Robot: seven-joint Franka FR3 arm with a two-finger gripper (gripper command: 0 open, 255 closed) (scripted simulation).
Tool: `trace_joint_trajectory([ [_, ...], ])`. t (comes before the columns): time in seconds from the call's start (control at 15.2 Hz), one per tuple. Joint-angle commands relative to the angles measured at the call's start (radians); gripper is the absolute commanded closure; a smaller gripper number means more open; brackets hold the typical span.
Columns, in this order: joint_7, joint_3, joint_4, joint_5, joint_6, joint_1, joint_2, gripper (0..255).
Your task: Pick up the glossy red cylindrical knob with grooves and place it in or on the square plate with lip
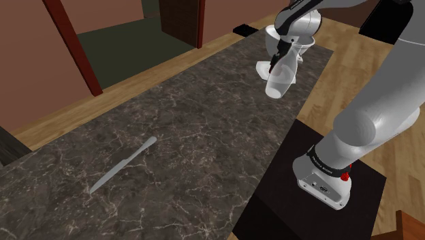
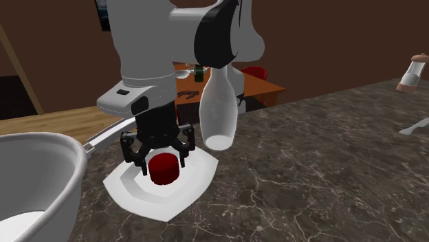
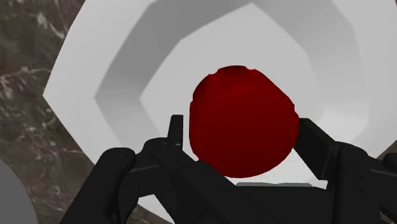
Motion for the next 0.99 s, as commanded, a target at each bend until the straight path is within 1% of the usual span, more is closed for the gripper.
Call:
trace_joint_trajectory([
  [0.0, 0.0, 0.0, 0.0, 0.0, 0.0, 0.0, 0.0, 0],
  [0.26, 0.0, 0.0, 0.0, 0.0, 0.0, 0.0, 0.001, 0],
  [0.53, 0.028, -0.011, 0.038, -0.04, -0.115, 0.009, -0.082, 0],
  [0.92, 0.028, -0.011, 0.038, -0.04, -0.115, 0.009, -0.082, 0],
])
